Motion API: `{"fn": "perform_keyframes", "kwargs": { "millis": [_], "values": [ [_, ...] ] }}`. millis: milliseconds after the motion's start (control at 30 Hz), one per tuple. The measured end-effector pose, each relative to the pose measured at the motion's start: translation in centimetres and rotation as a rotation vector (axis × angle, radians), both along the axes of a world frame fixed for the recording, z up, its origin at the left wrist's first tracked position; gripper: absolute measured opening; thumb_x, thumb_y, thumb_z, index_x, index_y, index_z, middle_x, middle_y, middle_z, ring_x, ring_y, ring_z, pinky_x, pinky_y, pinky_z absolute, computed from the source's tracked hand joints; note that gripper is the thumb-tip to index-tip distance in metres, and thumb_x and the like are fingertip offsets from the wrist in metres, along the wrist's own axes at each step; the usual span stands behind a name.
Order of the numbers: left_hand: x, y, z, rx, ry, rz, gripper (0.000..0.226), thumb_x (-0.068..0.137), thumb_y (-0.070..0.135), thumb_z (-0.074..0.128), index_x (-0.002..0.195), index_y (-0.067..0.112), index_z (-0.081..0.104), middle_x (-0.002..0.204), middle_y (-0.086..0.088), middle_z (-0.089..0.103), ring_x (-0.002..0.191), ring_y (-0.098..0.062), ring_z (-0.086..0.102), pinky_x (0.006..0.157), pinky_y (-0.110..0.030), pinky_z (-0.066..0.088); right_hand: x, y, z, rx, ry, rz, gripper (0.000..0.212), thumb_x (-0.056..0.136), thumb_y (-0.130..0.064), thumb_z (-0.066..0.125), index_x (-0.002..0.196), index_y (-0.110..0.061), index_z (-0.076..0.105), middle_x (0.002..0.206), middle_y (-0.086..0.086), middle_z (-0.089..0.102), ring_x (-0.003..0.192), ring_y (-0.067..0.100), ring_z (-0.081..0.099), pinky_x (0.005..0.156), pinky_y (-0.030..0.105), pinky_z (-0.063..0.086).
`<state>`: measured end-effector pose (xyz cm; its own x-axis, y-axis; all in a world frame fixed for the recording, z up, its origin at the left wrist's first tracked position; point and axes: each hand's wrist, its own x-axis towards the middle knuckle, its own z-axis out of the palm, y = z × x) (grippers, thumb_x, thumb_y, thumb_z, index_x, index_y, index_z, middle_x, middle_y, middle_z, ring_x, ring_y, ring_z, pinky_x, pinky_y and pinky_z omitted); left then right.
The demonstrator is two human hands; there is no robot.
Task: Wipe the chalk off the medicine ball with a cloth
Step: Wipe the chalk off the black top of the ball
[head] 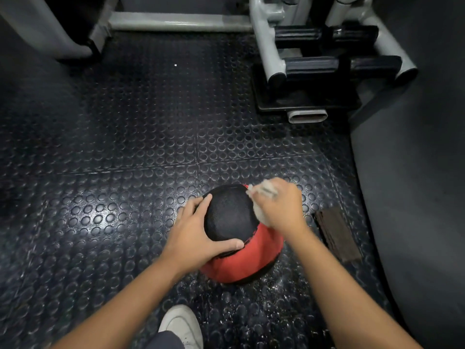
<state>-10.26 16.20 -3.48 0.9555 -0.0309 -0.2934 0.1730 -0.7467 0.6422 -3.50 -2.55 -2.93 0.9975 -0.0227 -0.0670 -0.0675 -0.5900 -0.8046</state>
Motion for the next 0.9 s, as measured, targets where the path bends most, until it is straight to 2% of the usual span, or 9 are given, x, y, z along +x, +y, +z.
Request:
{"fn": "perform_keyframes", "kwargs": {
  "millis": [100, 267, 333, 400, 567, 667, 767, 833, 900],
  "values": [
    [-0.1, 0.0, 0.0, -0.021, 0.004, 0.037, 0.132, 0.041, 0.087, 0.065, 0.152, 0.028, 0.024, 0.140, 0.015, 0.032, 0.134, -0.010, 0.030, 0.112, -0.036, 0.031, 4.1, -1.2, -1.7, 0.079, 0.184, -0.086, 0.046, 0.077, -0.015, 0.073, 0.045, -0.018, 0.040, 0.043, -0.007, 0.045, 0.049, 0.011, 0.041, 0.050, 0.026, 0.036],
    [-0.7, 0.4, -0.3, -0.049, 0.017, 0.093, 0.131, 0.037, 0.084, 0.071, 0.149, 0.031, 0.028, 0.137, 0.017, 0.032, 0.134, -0.009, 0.032, 0.113, -0.038, 0.032, 4.0, -4.2, -6.7, 0.112, 0.445, -0.228, 0.041, 0.079, -0.004, 0.074, 0.047, -0.016, 0.051, 0.056, 0.001, 0.056, 0.051, 0.012, 0.049, 0.052, 0.022, 0.039],
    [-1.3, 0.8, -0.4, -0.070, 0.018, 0.104, 0.130, 0.036, 0.082, 0.073, 0.148, 0.034, 0.028, 0.132, 0.020, 0.032, 0.131, -0.007, 0.034, 0.112, -0.036, 0.034, 2.0, -4.5, -6.8, 0.294, 0.413, -0.305, 0.051, 0.077, -0.001, 0.075, 0.040, -0.017, 0.046, 0.048, -0.006, 0.052, 0.047, 0.009, 0.049, 0.052, 0.021, 0.039],
    [-1.7, 1.2, -0.5, -0.065, 0.033, 0.104, 0.130, 0.035, 0.081, 0.073, 0.148, 0.035, 0.027, 0.131, 0.020, 0.032, 0.128, -0.006, 0.035, 0.110, -0.035, 0.034, 0.4, -4.2, -5.4, 0.377, 0.349, -0.296, 0.049, 0.078, -0.007, 0.078, 0.045, -0.020, 0.044, 0.051, -0.001, 0.051, 0.049, 0.014, 0.048, 0.051, 0.024, 0.038],
    [-1.3, 1.1, -0.4, -0.087, 0.037, 0.173, 0.131, 0.035, 0.082, 0.071, 0.148, 0.030, 0.032, 0.127, 0.013, 0.039, 0.126, -0.010, 0.042, 0.109, -0.037, 0.037, -3.4, 0.5, -0.8, 0.232, -0.063, -0.033, 0.029, 0.080, -0.018, 0.076, 0.056, -0.031, 0.066, 0.065, -0.001, 0.064, 0.058, 0.012, 0.059, 0.063, 0.029, 0.049],
    [-0.7, 1.4, -0.3, -0.081, 0.050, 0.198, 0.131, 0.035, 0.084, 0.068, 0.147, 0.026, 0.034, 0.127, 0.010, 0.041, 0.126, -0.012, 0.044, 0.107, -0.031, 0.037, -3.6, 2.8, 0.4, 0.128, -0.151, 0.053, 0.012, 0.079, -0.016, 0.073, 0.067, -0.014, 0.073, 0.074, 0.003, 0.066, 0.069, 0.017, 0.063, 0.067, 0.029, 0.049],
    [-0.7, 1.5, -0.3, -0.060, 0.059, 0.190, 0.131, 0.036, 0.086, 0.067, 0.147, 0.026, 0.033, 0.129, 0.008, 0.040, 0.127, -0.014, 0.042, 0.109, -0.037, 0.037, -0.3, 1.3, -0.9, 0.040, -0.019, -0.115, 0.022, 0.078, -0.010, 0.071, 0.058, -0.007, 0.063, 0.062, 0.007, 0.065, 0.061, 0.028, 0.061, 0.062, 0.036, 0.048],
    [-1.0, 1.3, -0.4, -0.062, 0.057, 0.187, 0.128, 0.037, 0.085, 0.069, 0.146, 0.028, 0.032, 0.128, 0.010, 0.038, 0.127, -0.015, 0.040, 0.109, -0.040, 0.037, 1.2, -0.8, -2.3, 0.177, 0.176, -0.216, 0.032, 0.080, -0.007, 0.070, 0.053, -0.015, 0.056, 0.052, -0.011, 0.063, 0.052, 0.009, 0.058, 0.059, 0.027, 0.046],
    [-0.9, 1.0, -0.3, -0.058, 0.043, 0.178, 0.127, 0.037, 0.084, 0.069, 0.145, 0.030, 0.032, 0.127, 0.012, 0.037, 0.127, -0.014, 0.039, 0.109, -0.039, 0.036, 1.4, -2.4, -3.5, 0.279, 0.308, -0.303, 0.025, 0.082, -0.001, 0.071, 0.063, -0.014, 0.059, 0.069, -0.005, 0.069, 0.064, 0.006, 0.064, 0.060, 0.021, 0.047]
  ]
}}
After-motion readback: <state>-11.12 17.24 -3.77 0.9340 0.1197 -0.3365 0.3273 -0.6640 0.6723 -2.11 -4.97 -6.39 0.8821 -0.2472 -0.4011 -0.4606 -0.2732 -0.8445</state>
